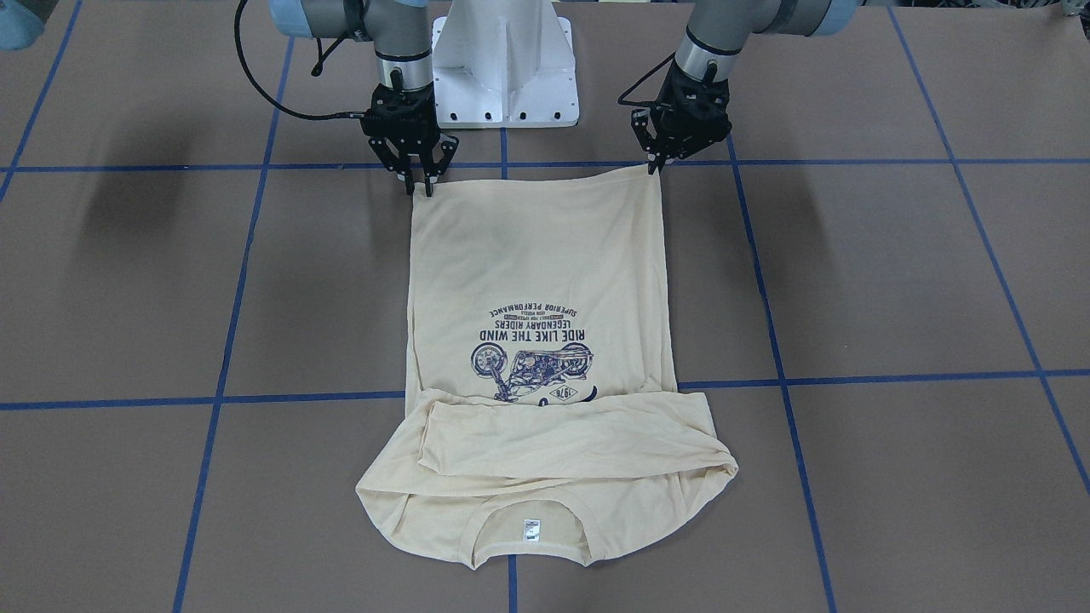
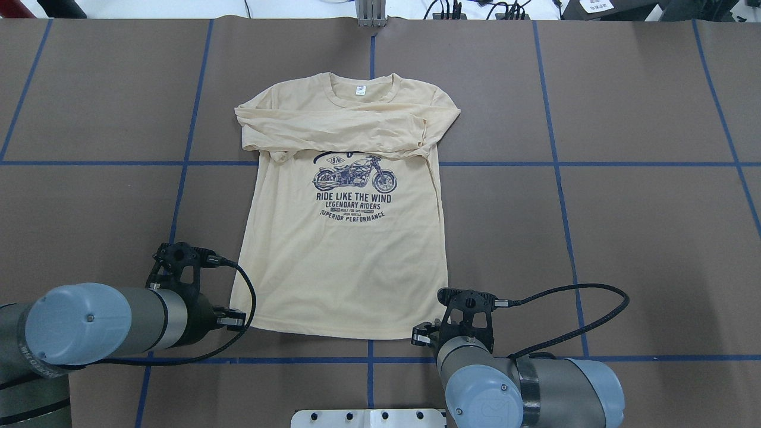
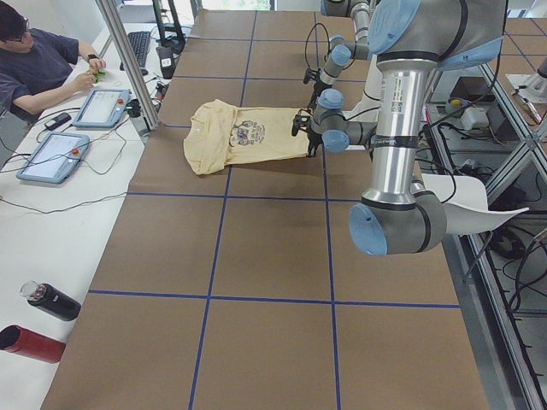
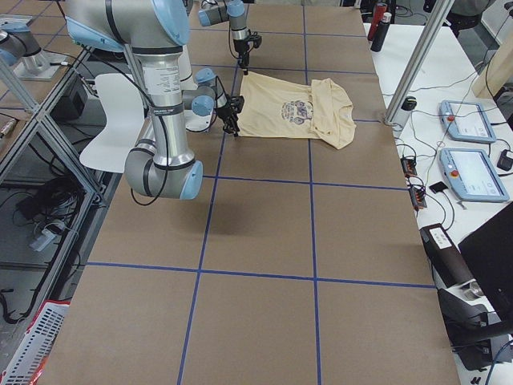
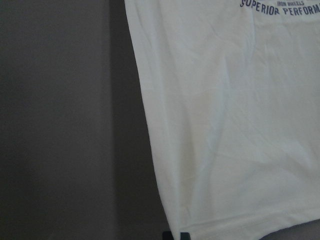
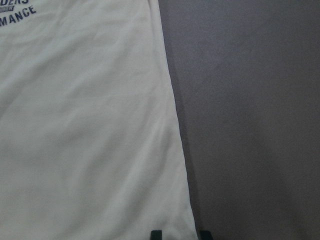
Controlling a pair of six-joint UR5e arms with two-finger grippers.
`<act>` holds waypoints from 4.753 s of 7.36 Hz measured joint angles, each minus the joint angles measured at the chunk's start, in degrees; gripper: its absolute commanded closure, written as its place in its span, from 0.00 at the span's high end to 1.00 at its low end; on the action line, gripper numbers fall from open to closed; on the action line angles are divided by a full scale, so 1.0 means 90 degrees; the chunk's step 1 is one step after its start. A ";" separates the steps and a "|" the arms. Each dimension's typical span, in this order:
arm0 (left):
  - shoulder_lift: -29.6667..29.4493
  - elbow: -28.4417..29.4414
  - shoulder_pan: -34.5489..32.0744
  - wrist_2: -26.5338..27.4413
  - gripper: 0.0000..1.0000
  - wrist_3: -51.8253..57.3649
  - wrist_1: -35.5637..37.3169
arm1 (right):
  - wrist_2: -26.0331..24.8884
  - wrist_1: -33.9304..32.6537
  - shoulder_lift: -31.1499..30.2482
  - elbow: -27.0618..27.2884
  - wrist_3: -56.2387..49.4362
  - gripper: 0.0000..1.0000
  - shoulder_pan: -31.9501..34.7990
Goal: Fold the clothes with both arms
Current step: 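Lower both grippers to the hem corners nearest the robot and grasp, then lift the hem with both grippers and fold it toward the collar, then lay the hem down near the collar and open both grippers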
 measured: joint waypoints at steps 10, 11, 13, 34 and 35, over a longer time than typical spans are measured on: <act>-0.0207 -0.1539 -0.0201 -0.0831 0.00 0.0121 0.1102 | 0.2225 -0.1357 -0.0029 0.2479 -0.0949 0.00 0.1704; -0.0417 -0.2053 -0.0239 -0.1088 0.00 0.0121 0.1664 | 0.2673 -0.1925 -0.0046 0.3146 -0.1004 0.00 0.1709; -0.0761 -0.2778 -0.0041 -0.1379 0.00 0.0080 0.2292 | 0.2969 -0.3149 -0.0056 0.4454 -0.1009 0.00 0.0864; -0.2095 0.2448 -0.1627 0.0025 0.00 0.0363 0.0153 | 0.1603 0.1094 0.1063 -0.1572 -0.2027 0.04 0.2692; -0.2093 0.2451 -0.1632 0.0025 0.00 0.0370 0.0148 | 0.1616 0.1098 0.1061 -0.1571 -0.2043 0.03 0.2720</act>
